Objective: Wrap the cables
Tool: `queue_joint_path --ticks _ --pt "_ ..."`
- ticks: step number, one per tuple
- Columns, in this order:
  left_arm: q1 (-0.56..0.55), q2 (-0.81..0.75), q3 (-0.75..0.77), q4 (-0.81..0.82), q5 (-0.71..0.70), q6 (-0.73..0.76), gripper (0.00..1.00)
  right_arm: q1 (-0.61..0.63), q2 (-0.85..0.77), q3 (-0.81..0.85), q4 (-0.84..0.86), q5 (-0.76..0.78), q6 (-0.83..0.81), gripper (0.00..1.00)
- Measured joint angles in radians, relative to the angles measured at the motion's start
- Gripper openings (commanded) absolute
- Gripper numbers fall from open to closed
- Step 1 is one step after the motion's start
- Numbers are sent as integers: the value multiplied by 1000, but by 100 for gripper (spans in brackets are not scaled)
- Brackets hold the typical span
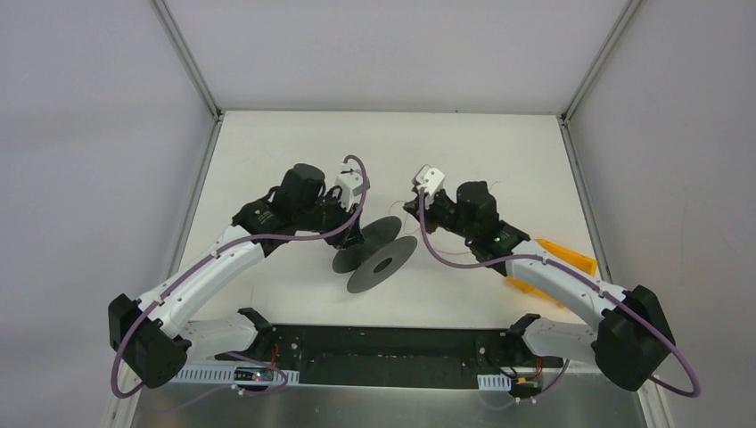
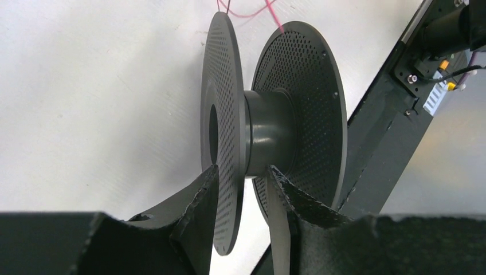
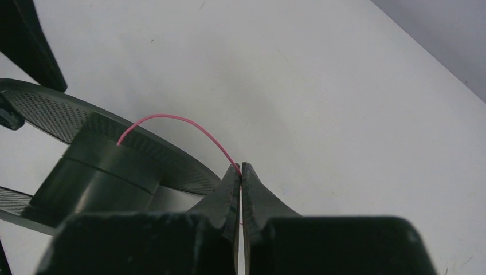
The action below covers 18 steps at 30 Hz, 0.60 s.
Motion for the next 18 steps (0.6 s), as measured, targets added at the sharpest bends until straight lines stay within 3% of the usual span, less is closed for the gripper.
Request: queue_joint_path --ticks 13,18 --pt "93 -2 55 -31 0 -170 36 189 51 41 -6 57 -241 0" --pt "109 -2 55 -44 29 -196 30 255 50 41 -14 153 -313 0"
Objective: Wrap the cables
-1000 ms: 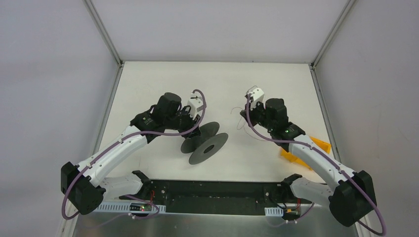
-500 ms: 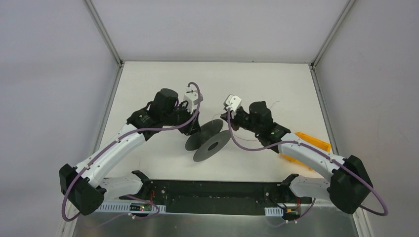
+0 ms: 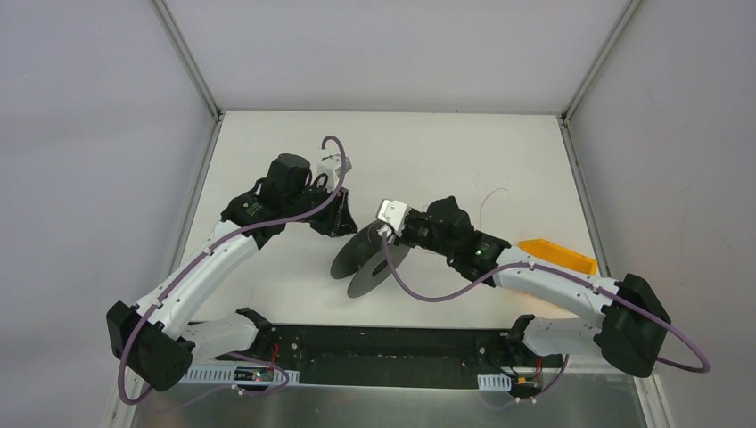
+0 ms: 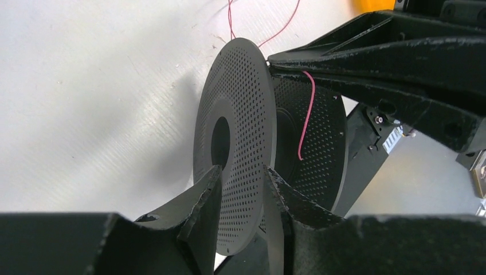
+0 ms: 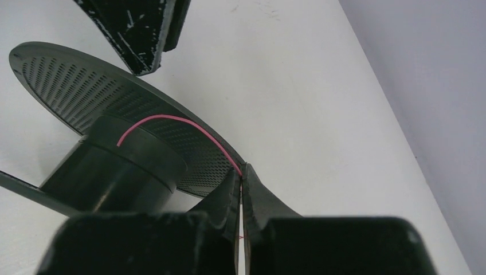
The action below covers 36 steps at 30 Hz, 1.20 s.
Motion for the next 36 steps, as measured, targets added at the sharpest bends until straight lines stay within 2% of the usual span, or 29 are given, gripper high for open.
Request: queue_joint_path --ticks 5,13,26,29,34,36 --pt "6 -3 0 -10 35 -2 32 45 -18 0 -22 47 -42 0" --pt "7 -14 0 -27 70 0 30 81 -53 45 -109 6 -68 0" --pt "14 -12 6 -32 81 -3 37 101 60 100 -169 14 -96 0" --pt "21 -5 12 -35 98 -6 32 105 68 99 -172 32 -100 0" --pt "27 15 13 -42 129 -3 31 107 68 98 -169 79 -103 0" --pt "27 18 12 -44 134 10 23 108 68 98 -168 100 -93 0"
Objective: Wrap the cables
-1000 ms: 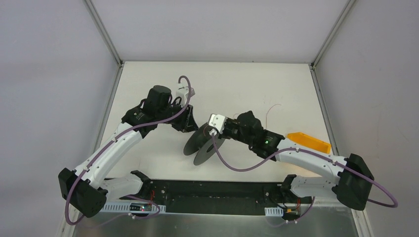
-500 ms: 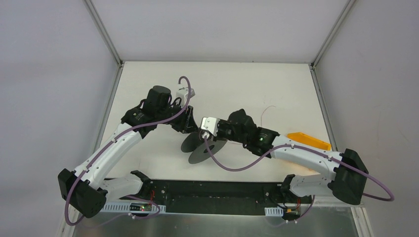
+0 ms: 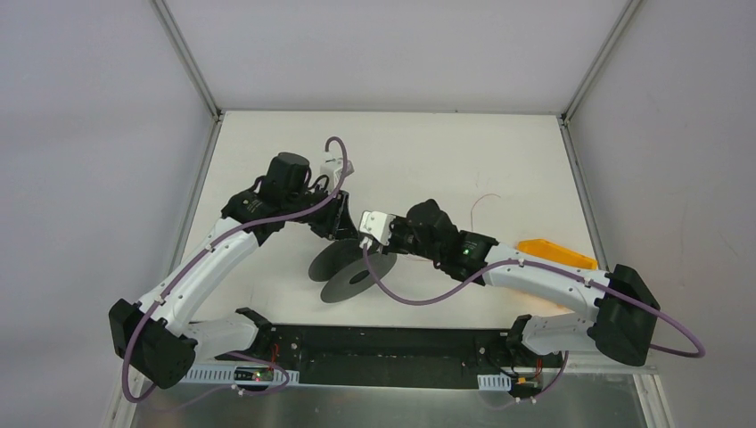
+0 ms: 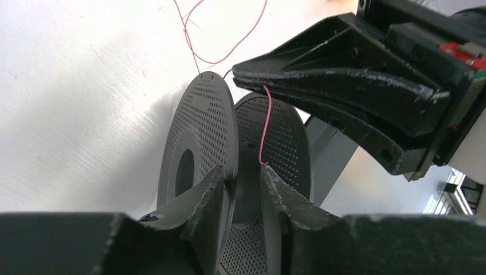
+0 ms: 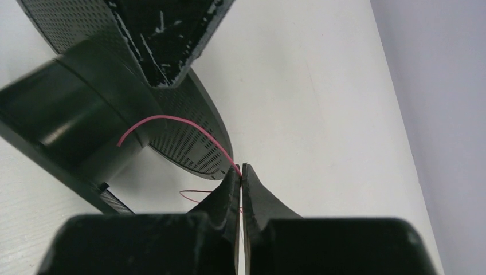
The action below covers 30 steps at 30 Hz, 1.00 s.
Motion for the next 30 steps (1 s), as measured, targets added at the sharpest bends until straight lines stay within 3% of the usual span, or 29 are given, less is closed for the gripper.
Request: queue_joint_path --ticks 5,12,18,23,28,30 --pt "0 0 -3 -17 -4 59 0 0 -1 -1 2 61 28 0" --pt "0 26 40 -43 -35 157 0 -78 -52 -13 4 108 39 0" --pt "0 185 174 -34 -58 195 0 -216 -127 -13 17 106 39 0" --pt "0 258 215 1 -52 178 0 -260 -162 -13 19 88 40 0" --pt "0 261 216 7 -46 159 25 -261 -176 -13 19 64 43 0" --pt "0 261 216 12 -39 145 30 -261 -176 -14 19 56 45 0"
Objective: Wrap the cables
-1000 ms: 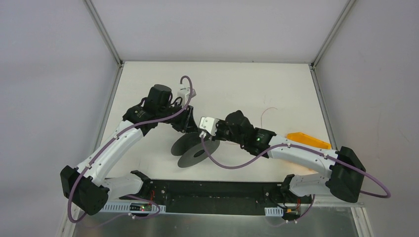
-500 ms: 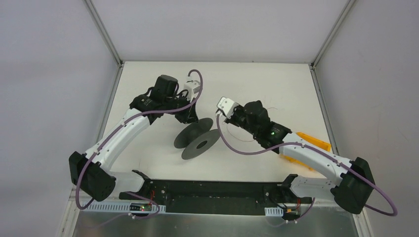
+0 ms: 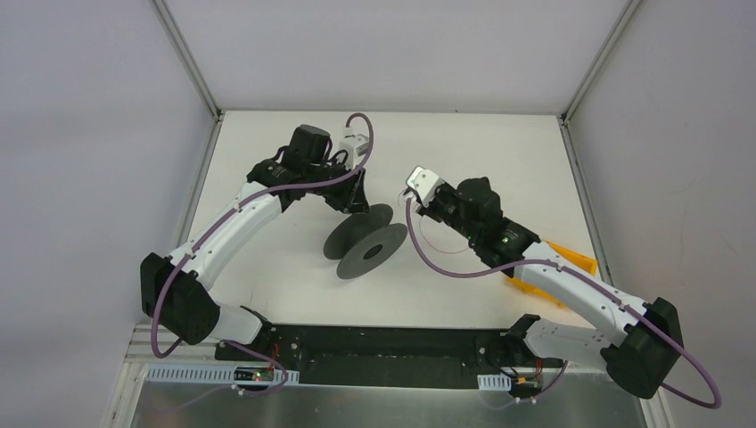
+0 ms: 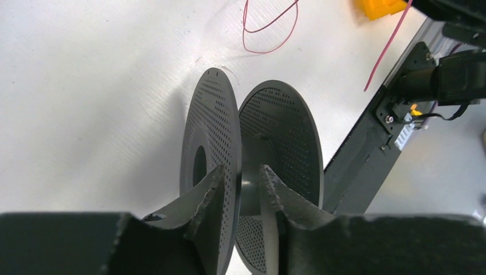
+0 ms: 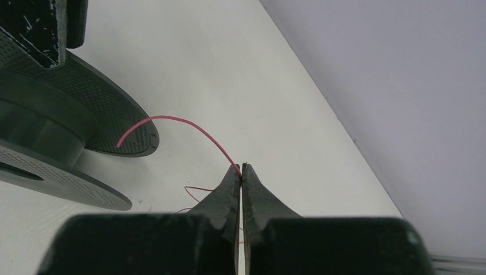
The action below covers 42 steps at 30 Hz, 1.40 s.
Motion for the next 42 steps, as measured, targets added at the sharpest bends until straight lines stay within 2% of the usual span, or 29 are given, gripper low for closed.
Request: queue_joint_path --ticks 10,20,30,32,34,37,38,42 --pt "0 -2 88 16 64 -42 40 0 -16 -8 -5 -111 14 0" --pt "-1 6 129 91 213 -83 44 4 -17 -8 -28 -174 45 0" --pt "-43 92 133 132 222 -111 44 24 0 18 -47 -175 55 0" --pt "-52 102 133 132 214 -114 41 28 2 21 -48 -175 57 0" --pt "-56 104 133 133 211 -116 33 29 3 21 -49 -175 58 0" --pt "-62 105 133 137 211 -119 5 29 7 21 -50 -174 63 2" --pt "-62 105 133 138 211 -118 0 29 7 21 -52 -174 67 6" --pt "-62 105 133 145 210 -97 0 18 5 26 -82 -192 88 28"
